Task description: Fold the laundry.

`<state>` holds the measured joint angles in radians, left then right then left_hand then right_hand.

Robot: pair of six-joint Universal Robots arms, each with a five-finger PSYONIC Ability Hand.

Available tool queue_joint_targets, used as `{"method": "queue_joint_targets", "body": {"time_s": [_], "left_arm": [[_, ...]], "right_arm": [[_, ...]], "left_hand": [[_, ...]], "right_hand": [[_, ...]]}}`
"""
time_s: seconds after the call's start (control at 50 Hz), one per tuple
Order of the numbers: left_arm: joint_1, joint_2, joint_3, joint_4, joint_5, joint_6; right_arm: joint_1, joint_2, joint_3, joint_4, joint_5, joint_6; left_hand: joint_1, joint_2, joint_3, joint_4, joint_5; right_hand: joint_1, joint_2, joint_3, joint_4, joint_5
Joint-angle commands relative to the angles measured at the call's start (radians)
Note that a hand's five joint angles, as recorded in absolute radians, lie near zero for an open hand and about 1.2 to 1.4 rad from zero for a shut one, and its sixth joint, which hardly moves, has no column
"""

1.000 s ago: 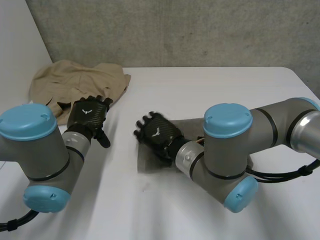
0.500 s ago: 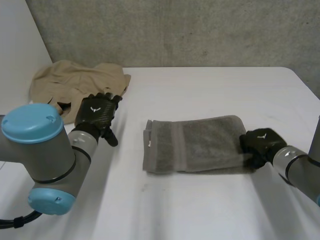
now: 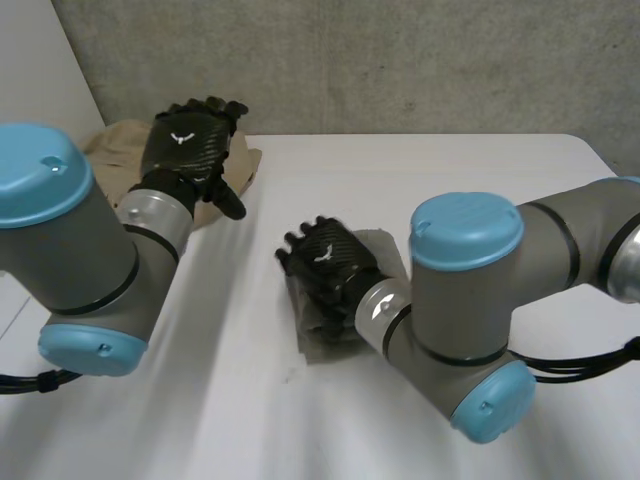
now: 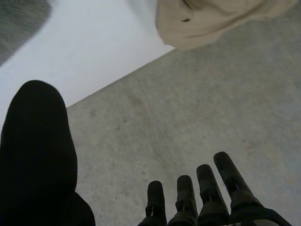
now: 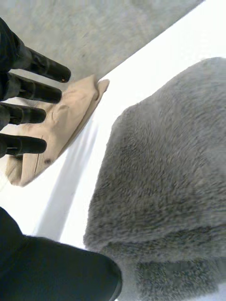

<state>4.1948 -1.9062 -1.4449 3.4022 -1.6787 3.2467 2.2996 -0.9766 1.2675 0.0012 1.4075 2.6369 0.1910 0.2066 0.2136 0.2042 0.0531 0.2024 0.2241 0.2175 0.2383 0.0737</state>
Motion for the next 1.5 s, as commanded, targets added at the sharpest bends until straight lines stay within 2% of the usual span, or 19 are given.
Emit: {"method": "queue_joint_targets", "body": {"time_s": [0.02, 0.08, 0.26, 0.44, 0.56, 0.68, 0.8, 0.88, 0.96, 1.14, 1.4, 1.5], "left_arm": [[-0.111, -0.146, 0.107, -0.072, 0.011, -0.065], [-0.146, -0.212, 0.144, -0.102, 0.026, -0.067], [-0.185, -0.392, 0.219, -0.190, 0.027, -0.056], [-0.179, -0.475, 0.291, -0.331, -0.004, 0.016], [-0.168, -0.433, 0.301, -0.353, 0.002, 0.015], [-0.154, -0.257, 0.284, -0.351, 0.011, -0.007], [-0.115, -0.146, 0.279, -0.357, 0.132, -0.051], [-0.076, -0.087, 0.256, -0.362, 0.272, -0.085], [-0.052, -0.056, 0.242, -0.360, 0.323, -0.104], [-0.044, -0.048, 0.225, -0.360, 0.321, -0.120], [-0.052, -0.047, 0.213, -0.359, 0.321, -0.122], [-0.052, -0.047, 0.213, -0.359, 0.321, -0.122]], "right_arm": [[-0.235, -0.082, 0.021, 0.006, -0.007, 0.303], [-0.263, -0.047, 0.007, 0.046, -0.018, 0.334], [-0.266, 0.120, -0.068, 0.134, -0.025, 0.313], [-0.267, 0.153, -0.073, 0.146, -0.013, 0.232], [-0.276, 0.061, -0.025, 0.132, -0.019, 0.233], [-0.322, -0.069, 0.098, 0.059, -0.012, 0.300], [-0.407, -0.129, 0.239, 0.045, -0.019, 0.428], [-0.413, -0.129, 0.299, 0.043, -0.042, 0.460], [-0.419, -0.114, 0.326, 0.040, -0.087, 0.478], [-0.408, -0.022, 0.291, 0.033, -0.163, 0.644], [-0.351, 0.036, 0.230, -0.024, -0.151, 0.667], [-0.322, 0.072, 0.188, -0.024, -0.151, 0.707]], "left_hand": [[0.040, 0.025, 0.018, 0.027, 0.003], [0.040, 0.025, 0.018, 0.027, 0.003], [0.046, 0.030, 0.023, 0.033, 0.009], [0.049, 0.033, 0.026, 0.036, 0.012], [0.031, 0.016, 0.009, 0.018, -0.005], [0.017, 0.001, -0.006, 0.003, -0.020], [0.014, -0.002, -0.009, 0.000, -0.023], [0.023, 0.007, 0.000, 0.009, -0.014], [0.028, 0.013, 0.006, 0.015, -0.008], [0.028, 0.013, 0.006, 0.015, -0.008], [0.028, 0.013, 0.006, 0.015, -0.008], [0.028, 0.013, 0.006, 0.015, -0.008]], "right_hand": [[-0.028, -0.050, -0.043, -0.064, -0.074], [-0.028, -0.050, -0.043, -0.064, -0.074], [-0.028, -0.050, -0.043, -0.064, -0.074], [-0.028, -0.050, -0.043, -0.064, -0.074], [-0.028, -0.050, -0.043, -0.064, -0.074], [-0.028, -0.050, -0.043, -0.064, -0.074], [-0.028, -0.050, -0.043, -0.064, -0.074], [-0.028, -0.050, -0.043, -0.064, -0.074], [-0.028, -0.050, -0.043, -0.064, -0.074], [-0.028, -0.050, -0.043, -0.064, -0.074], [-0.024, -0.045, -0.039, -0.059, -0.069], [0.070, 0.049, 0.055, 0.034, 0.024]]}}
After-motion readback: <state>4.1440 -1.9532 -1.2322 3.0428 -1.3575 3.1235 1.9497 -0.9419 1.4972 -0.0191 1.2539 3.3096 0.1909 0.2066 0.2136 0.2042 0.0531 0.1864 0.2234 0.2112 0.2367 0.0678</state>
